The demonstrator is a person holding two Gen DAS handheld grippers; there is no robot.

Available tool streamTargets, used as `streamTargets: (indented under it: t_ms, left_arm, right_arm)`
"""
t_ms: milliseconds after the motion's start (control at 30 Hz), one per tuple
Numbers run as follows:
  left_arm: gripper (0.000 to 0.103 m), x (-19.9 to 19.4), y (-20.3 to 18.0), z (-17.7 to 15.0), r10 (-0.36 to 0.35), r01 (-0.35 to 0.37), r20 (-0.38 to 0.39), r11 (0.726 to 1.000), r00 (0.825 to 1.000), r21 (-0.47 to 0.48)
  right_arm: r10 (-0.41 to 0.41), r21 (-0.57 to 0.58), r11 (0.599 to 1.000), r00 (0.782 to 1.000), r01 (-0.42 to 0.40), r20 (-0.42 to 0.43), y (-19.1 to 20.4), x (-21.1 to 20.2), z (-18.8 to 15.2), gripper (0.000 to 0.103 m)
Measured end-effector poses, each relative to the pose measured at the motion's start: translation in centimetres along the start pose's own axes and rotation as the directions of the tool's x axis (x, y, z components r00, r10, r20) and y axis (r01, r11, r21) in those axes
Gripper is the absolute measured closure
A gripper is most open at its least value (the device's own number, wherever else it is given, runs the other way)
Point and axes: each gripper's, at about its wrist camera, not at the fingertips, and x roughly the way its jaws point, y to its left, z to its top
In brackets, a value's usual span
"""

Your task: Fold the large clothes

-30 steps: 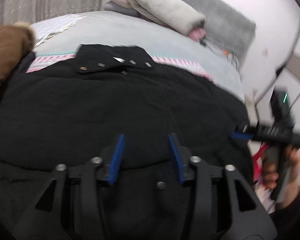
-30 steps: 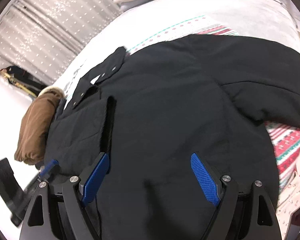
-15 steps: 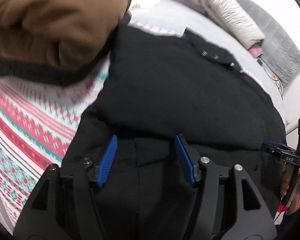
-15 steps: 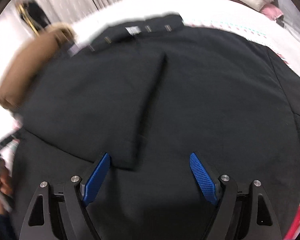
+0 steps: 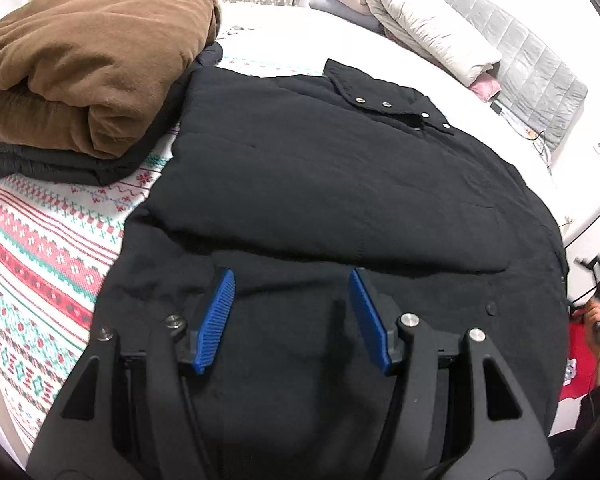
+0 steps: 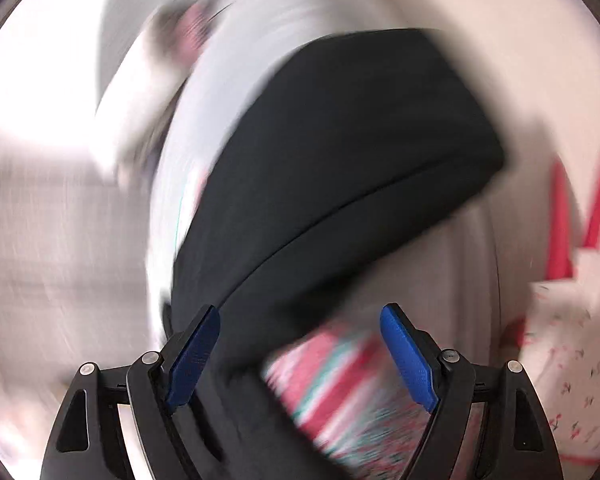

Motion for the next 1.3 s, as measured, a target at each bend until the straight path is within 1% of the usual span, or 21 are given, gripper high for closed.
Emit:
streamTargets:
  t_ms: [100,167,333,433,467,500,567,600,667,767,833,900,933,1000,1033,1067,1133,1200,1233,1267,1300]
  left_arm:
    - [0.042,-0.5,-0.6,-0.2,-0.001,0.001,0.02,1.0,1.0,-0.003]
    - [0.042,-0.6,-0.9,-0.3,-0.006,0.006,0.024,1.0,1.0,-0.013]
    - [0.042,-0.7,-1.6,0.0,-0.001,0.002,0.05,1.0,0.999,-0.003]
    - [0.042,-0.6,-1.5,0.3,-0.006,0.006,0.062,1.0,0.998,-0.002]
    - [0.042,-0.6,-1.5,0.4,-0.006,0.006,0.063,1.0,0.998,-0.004]
    - [0.042,-0.6,-1.4,0.4,-0.006,0.006,0.068,1.0,0.998,-0.006]
    - [0.042,-0.7,-1.2,0.5,-0.006,0.007,0.075,1.0,0.997,-0.009]
    - [0.042,-0.8,-1.2,0.6,-0.01,0.01,0.076,1.0,0.997,-0.011]
    - [0.042,-0.9,-1.1,0.7,-0.022,0.023,0.076,1.0,0.997,-0.015]
    - [0.042,-1.3,-1.1,1.0,-0.031,0.032,0.086,0.999,0.996,-0.017]
    - [0.042,-1.7,-1.2,1.2,-0.032,0.034,0.097,0.999,0.995,-0.017]
    - [0.042,-2.2,-1.1,1.6,-0.035,0.038,0.116,0.999,0.993,-0.022]
    - [0.042,-2.5,-0.9,1.9,-0.037,0.041,0.125,0.999,0.992,-0.031]
    - [0.042,-2.6,-0.6,2.2,-0.044,0.051,0.129,0.997,0.991,-0.054]
    - [0.042,-2.6,-0.5,2.3,-0.049,0.058,0.13,0.996,0.99,-0.067]
    - [0.042,-2.6,-0.3,2.4,-0.054,0.065,0.13,0.995,0.99,-0.08]
    - [0.042,-2.6,-0.1,2.6,-0.054,0.067,0.133,0.993,0.99,-0.092]
    - [0.042,-2.6,-0.1,2.6,-0.046,0.059,0.139,0.994,0.989,-0.09]
    - [0.042,-2.6,-0.1,2.6,-0.042,0.055,0.141,0.994,0.989,-0.09]
    - [0.042,-2.6,0.1,2.6,-0.039,0.053,0.143,0.994,0.989,-0.093]
    - [0.042,-2.6,0.2,2.5,-0.039,0.053,0.143,0.994,0.989,-0.094]
  right_arm:
    - [-0.018,0.184,0.983,0.998,0.006,0.062,-5.2,-0.5,1.8,0.019]
    - [0.029,0.272,0.961,0.995,-0.055,0.096,-7.1,-0.1,2.2,0.019]
    - [0.083,0.294,0.947,0.982,-0.13,0.169,-6.5,1.5,2.6,0.019]
    - [0.116,0.356,0.916,0.973,-0.183,0.202,-7.6,2.4,2.1,0.021]
    - [0.123,0.381,0.902,0.966,-0.204,0.227,-7.8,2.4,2.0,0.033]
    - [0.125,0.391,0.894,0.961,-0.217,0.248,-7.9,2.2,2.0,0.057]
    - [0.063,0.352,0.918,0.946,-0.181,0.319,-6.7,0.4,2.1,0.084]
    - [0.032,0.312,0.938,0.935,-0.15,0.352,-5.8,-0.5,2.1,0.088]
    - [-0.015,0.178,0.982,0.908,-0.066,0.42,-2.8,-2.8,2.3,0.092]
    - [-0.027,0.016,1.0,0.86,0.021,0.51,1.6,-5.2,1.2,0.093]
    - [-0.026,-0.119,0.986,0.814,0.116,0.581,6.2,-6.7,-0.3,0.093]
    - [0.014,-0.255,0.948,0.773,0.192,0.634,10.5,-7.7,-2.6,0.094]
    - [0.046,-0.335,0.911,0.747,0.242,0.663,13.3,-8.0,-4.4,0.094]
    - [0.126,-0.49,0.796,0.693,0.357,0.71,18.4,-8.3,-9.0,0.094]
    - [0.188,-0.581,0.695,0.673,0.423,0.715,21.6,-7.7,-12.6,0.094]
    - [0.23,-0.639,0.622,0.674,0.453,0.701,23.3,-7.0,-15.3,0.094]
    - [0.304,-0.755,0.443,0.712,0.483,0.633,25.9,-4.7,-21.8,0.094]
    - [0.338,-0.86,0.169,0.791,0.482,0.51,27.3,-0.2,-30.1,0.094]
    - [0.328,-0.884,0.092,0.824,0.459,0.462,27.2,1.2,-32.5,0.094]
    - [0.28,-0.911,-0.025,0.878,0.411,0.388,26.8,3.8,-35.9,0.094]
    - [0.209,-0.924,-0.116,0.919,0.364,0.335,26.0,6.7,-38.8,0.093]
